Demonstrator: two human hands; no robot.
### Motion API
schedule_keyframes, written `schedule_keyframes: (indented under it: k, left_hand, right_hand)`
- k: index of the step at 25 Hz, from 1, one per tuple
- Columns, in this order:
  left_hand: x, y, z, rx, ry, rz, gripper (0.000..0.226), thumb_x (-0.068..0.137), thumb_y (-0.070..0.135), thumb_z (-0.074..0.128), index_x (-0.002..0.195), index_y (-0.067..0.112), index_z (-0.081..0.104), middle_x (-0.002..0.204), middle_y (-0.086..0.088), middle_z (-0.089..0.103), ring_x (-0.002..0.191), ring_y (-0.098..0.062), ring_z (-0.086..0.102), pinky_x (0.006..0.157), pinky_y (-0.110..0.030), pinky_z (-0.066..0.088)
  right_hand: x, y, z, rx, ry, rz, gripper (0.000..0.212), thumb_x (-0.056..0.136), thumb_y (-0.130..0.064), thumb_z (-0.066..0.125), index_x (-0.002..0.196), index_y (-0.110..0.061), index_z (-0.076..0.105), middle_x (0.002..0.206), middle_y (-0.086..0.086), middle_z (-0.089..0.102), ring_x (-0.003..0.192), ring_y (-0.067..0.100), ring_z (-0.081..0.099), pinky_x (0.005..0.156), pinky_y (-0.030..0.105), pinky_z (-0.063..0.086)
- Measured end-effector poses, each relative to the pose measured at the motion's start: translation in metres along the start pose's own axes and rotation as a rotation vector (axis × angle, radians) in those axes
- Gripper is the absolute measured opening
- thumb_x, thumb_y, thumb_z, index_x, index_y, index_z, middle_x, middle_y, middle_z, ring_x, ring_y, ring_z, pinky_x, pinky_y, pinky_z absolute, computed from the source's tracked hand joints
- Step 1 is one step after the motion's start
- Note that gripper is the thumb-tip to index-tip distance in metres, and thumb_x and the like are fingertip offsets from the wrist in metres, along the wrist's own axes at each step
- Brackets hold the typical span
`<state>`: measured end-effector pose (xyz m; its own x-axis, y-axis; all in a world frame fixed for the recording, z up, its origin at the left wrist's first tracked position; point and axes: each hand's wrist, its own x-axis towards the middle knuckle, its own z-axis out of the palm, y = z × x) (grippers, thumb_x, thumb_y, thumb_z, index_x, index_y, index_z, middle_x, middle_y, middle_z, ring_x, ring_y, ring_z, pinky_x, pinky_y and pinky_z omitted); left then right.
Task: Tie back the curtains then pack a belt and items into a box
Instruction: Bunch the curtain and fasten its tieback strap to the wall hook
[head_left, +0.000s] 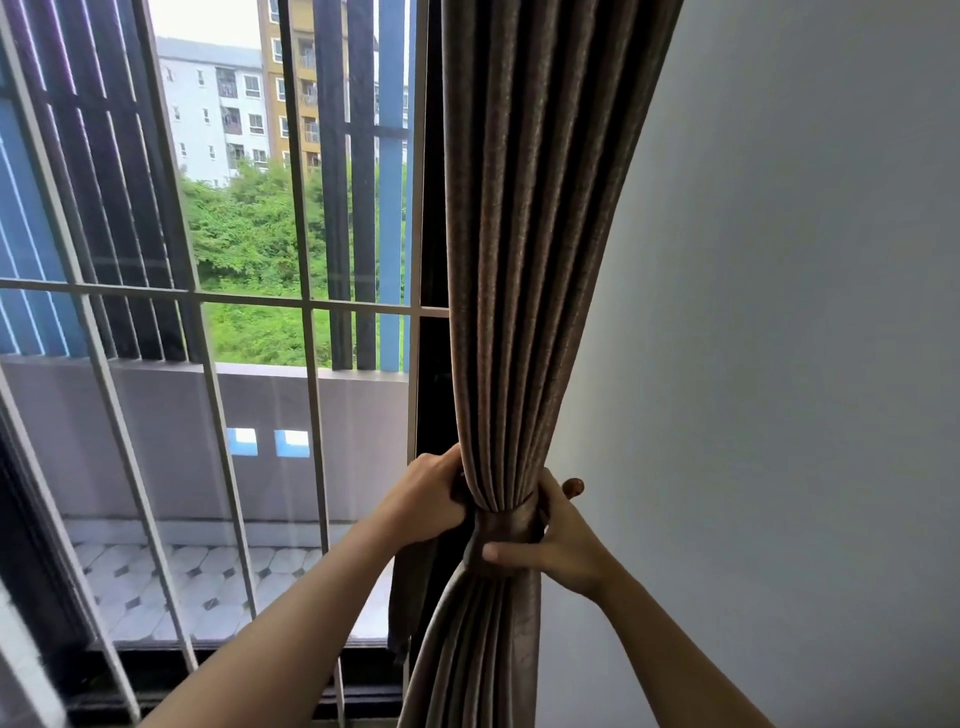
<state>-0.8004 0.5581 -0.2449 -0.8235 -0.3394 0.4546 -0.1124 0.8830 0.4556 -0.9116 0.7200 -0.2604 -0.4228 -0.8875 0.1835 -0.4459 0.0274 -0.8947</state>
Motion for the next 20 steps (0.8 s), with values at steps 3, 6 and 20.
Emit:
schedule_keyframes:
  k: [3,6,20]
  left_hand:
    - [-0.004,-0.014,-0.01,-0.028,0.04,0.032,0.03,0.065,0.016,0.053,0.094,0.023,0.06,0.077,-0.009,0.064,0.069,-0.024,0.059,0.063,-0.032,0.05]
    - [-0.005,-0.026,-0.023,0.035,-0.002,0.001,0.027,0.069,0.018,0.053,0.085,0.009,0.073,0.074,-0.009,0.067,0.066,-0.023,0.062,0.063,-0.036,0.053]
    - [-0.025,-0.021,-0.04,0.294,-0.065,0.073,0.028,0.085,0.033,0.056,0.103,0.012,0.055,0.068,0.002,0.06,0.058,-0.023,0.057,0.05,-0.026,0.041]
  right_hand:
    - [0.003,0.004,0.009,-0.001,0.098,-0.022,0.084,0.055,-0.042,0.083,0.127,-0.03,0.041,0.12,-0.012,0.058,0.107,0.005,0.059,0.089,0.027,0.054]
    - [0.007,0.006,0.014,-0.014,0.178,-0.037,0.08,0.056,-0.045,0.08,0.126,-0.023,0.047,0.115,-0.009,0.064,0.103,0.007,0.062,0.089,0.032,0.055]
    - [0.012,0.006,0.025,0.034,0.277,-0.034,0.077,0.062,-0.034,0.085,0.126,-0.029,0.042,0.117,-0.009,0.061,0.105,0.005,0.06,0.083,0.017,0.051]
